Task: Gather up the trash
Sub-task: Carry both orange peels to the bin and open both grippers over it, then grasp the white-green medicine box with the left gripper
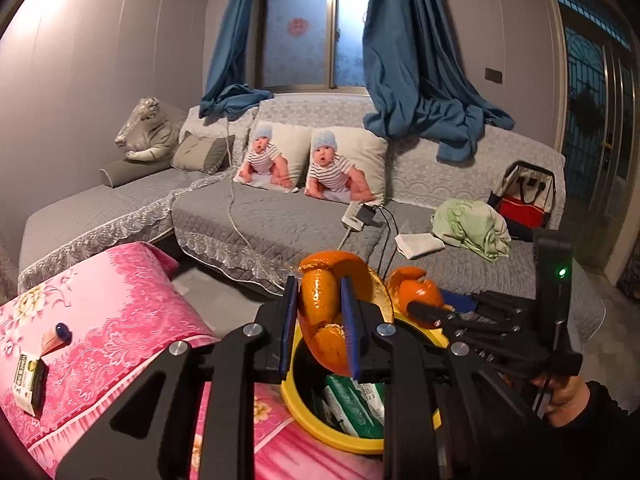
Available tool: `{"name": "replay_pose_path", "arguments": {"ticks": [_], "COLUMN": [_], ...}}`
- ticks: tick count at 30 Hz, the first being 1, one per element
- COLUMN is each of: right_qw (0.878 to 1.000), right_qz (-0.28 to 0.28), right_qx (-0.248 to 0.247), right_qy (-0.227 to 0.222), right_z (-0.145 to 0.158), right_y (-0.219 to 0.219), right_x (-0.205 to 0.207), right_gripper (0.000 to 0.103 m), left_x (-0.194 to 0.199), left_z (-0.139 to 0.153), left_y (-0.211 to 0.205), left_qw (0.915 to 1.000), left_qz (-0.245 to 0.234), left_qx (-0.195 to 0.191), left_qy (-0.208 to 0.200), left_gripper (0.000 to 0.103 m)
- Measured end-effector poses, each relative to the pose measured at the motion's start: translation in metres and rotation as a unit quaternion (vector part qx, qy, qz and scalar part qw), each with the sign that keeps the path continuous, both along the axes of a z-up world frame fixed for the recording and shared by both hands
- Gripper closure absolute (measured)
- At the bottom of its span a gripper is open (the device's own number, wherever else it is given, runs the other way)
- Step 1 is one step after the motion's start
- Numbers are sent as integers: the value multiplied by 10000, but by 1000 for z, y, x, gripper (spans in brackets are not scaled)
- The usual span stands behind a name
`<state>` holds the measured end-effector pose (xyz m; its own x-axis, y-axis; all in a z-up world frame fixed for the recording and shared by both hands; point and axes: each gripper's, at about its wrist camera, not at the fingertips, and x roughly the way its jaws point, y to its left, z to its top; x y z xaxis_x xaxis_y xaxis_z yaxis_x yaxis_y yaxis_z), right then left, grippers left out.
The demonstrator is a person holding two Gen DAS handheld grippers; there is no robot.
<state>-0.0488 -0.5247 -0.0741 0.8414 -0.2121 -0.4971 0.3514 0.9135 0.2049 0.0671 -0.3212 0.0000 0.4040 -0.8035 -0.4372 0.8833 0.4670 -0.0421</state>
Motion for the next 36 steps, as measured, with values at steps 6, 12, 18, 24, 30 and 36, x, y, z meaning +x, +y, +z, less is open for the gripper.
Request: {"name": "replay_pose_path", "arguments": {"ticks": [6,12,18,24,30,36], "right_qw": [9998,9993,9975,9958,9940,9944], "right_qz": [-63,-151,-193,-275,-494,-605], "right_qx": [156,179,357,459,409,478], "right_qy": [115,294,570,748,884,718], "right_z": [-15,-26,-40,-53,-54,-40], "right_y": [-11,-14,-20,-23,-26,-26], "right_x": [3,5,11,15,15,10], "right_gripper": [70,69,69,68,31,28], "left_x": [-1,2,6,22,41,56], "left_z": [-8,-14,-26,-43,-56,-44], "left_y": [-21,-35,-44,-57,-48,-23], "left_qw": [9999,9998,9993,9974,9968,9937], "left_qz": [-81,-73,-57,-84,111,-108], "left_qx": [123,184,293,465,295,-145], "left_qy": [21,97,209,540,739,1108], "left_gripper": [83,83,83,82,23,19]}}
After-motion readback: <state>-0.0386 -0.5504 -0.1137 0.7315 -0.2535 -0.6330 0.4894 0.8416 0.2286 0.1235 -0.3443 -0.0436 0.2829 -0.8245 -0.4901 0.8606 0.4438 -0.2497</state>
